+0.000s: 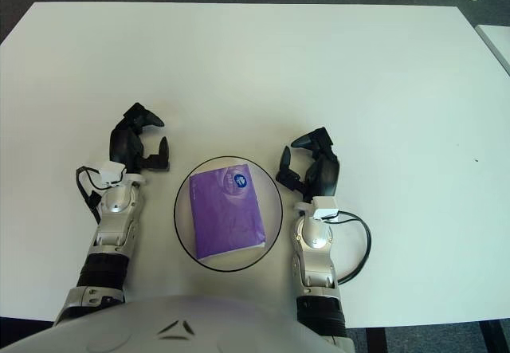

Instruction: Put the tissue paper into the plate.

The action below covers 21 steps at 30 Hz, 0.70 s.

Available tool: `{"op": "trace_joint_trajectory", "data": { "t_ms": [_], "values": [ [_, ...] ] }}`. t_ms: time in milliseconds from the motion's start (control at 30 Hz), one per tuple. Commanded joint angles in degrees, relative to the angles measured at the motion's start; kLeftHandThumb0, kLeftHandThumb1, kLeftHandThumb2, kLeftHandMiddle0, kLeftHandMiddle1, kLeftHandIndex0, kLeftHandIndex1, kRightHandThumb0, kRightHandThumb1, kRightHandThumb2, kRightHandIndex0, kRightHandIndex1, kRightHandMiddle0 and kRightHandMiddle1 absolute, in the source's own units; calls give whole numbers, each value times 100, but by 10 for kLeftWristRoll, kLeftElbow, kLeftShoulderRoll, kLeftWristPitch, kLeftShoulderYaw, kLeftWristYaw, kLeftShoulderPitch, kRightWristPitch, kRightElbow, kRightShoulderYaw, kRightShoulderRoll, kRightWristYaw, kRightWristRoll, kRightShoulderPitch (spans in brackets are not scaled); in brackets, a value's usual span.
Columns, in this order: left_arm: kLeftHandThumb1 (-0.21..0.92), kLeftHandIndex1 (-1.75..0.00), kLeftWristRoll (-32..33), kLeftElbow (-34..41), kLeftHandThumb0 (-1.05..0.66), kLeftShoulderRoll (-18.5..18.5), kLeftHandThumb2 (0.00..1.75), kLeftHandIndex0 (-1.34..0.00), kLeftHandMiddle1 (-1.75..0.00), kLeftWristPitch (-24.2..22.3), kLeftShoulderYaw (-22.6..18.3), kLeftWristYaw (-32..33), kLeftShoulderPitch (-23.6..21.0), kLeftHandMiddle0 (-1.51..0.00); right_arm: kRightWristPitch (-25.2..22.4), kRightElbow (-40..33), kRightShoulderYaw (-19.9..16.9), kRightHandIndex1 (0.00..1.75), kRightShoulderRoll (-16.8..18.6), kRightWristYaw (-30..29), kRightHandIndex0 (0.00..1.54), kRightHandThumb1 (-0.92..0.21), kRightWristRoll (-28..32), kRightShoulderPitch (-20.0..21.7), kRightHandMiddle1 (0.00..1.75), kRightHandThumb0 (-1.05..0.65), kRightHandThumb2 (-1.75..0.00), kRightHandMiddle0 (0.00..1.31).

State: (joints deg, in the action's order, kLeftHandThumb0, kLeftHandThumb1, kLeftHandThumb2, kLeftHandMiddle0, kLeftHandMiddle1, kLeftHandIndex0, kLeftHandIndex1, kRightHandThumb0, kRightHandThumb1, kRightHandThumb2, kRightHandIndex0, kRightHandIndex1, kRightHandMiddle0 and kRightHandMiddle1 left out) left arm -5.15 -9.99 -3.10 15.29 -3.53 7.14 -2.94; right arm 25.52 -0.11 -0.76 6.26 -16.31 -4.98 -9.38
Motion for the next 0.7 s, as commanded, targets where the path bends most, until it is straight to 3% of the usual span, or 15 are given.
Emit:
{"op": "trace_joint_trajectory", "data": {
  "t_ms": [0, 400, 667],
  "values": [
    [15, -175, -3, -43, -1, 5, 143, -54, -145, -27, 3, 0, 43, -85, -18, 31, -3, 175, 15, -5, 112, -34, 1, -37, 175, -48, -130, 59],
    [27, -175, 7, -68, -1, 13, 127, -49, -139, -16, 2, -3, 46, -77, -12, 37, -3, 175, 14, -12, 116, -32, -6, -35, 175, -48, -132, 61],
    [28, -175, 15, -75, -1, 11, 125, -48, -138, -16, 0, -1, 44, -77, -27, 32, 1, 175, 13, -7, 114, -31, -5, -38, 175, -49, -134, 62]
  ]
}}
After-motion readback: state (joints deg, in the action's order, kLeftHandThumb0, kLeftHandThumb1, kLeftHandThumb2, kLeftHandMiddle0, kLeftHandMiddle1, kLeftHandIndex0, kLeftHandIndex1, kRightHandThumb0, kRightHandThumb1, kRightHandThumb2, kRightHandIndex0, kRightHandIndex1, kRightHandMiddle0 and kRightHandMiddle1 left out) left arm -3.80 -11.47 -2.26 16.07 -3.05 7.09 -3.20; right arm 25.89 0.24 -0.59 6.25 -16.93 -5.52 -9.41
